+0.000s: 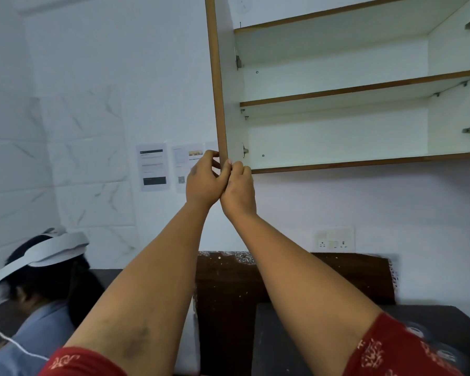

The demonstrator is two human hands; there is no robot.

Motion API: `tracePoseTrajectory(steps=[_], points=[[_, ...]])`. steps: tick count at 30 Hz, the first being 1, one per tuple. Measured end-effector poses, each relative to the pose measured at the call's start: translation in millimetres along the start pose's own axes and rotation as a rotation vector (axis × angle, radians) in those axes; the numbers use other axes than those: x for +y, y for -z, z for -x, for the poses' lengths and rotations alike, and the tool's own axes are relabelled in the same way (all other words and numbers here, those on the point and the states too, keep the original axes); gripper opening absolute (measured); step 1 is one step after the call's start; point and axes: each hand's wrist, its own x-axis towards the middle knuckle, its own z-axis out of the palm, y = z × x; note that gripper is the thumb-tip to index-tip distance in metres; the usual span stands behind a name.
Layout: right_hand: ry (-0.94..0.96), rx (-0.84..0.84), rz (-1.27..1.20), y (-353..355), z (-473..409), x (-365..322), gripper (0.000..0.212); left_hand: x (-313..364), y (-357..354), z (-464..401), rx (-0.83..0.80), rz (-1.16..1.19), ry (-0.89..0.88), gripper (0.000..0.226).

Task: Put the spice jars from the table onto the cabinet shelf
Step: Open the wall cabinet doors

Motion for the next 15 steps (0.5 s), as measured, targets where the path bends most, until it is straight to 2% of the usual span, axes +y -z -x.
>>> tracePoseTrajectory(steps=[5, 10, 15], points=[[-0.072, -0.143, -0.090, -17.5, 13.6, -15.0, 0.033, -24.7, 12.0, 7.8, 0.055, -0.003, 0.027, 0.031], [-0.146, -0.342, -0.258, -29.7, 20.8, -21.4, 0.030, -48.2, 20.7, 12.2, 0.081, -0.072, 0.080, 0.042], [-0.158, -0.355, -0.294, -34.1, 24.6, -16.7, 0.035, -52.0, 15.0, 18.6, 0.137, -0.073, 0.078, 0.047]])
